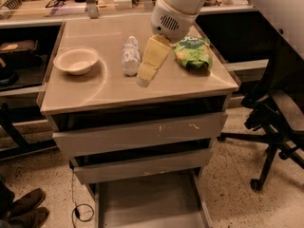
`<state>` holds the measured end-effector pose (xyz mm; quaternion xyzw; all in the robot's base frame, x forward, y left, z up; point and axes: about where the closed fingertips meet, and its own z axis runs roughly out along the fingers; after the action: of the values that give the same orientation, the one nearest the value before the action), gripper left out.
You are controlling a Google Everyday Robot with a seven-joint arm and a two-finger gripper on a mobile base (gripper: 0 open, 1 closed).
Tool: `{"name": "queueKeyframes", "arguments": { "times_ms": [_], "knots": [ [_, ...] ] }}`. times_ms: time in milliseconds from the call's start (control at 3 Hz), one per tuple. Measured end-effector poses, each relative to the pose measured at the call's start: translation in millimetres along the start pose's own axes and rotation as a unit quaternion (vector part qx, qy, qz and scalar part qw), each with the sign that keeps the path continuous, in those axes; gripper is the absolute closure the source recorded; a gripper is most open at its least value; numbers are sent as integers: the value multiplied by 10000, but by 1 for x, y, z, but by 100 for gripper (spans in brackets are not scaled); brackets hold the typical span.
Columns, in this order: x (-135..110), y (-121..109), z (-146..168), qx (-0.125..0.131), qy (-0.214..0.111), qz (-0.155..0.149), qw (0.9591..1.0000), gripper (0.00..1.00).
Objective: Place blue plastic bottle into bottom drawer
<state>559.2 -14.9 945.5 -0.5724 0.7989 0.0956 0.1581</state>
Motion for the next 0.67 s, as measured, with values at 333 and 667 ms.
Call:
{"name": "queueKeyframes", "arguments": {
  "times_ms": [333,667],
  "knots": [
    [-15,-5,19,-38,-245,125,9996,0],
    [-36,-25,34,-113,-438,357,9983,0]
  ]
}}
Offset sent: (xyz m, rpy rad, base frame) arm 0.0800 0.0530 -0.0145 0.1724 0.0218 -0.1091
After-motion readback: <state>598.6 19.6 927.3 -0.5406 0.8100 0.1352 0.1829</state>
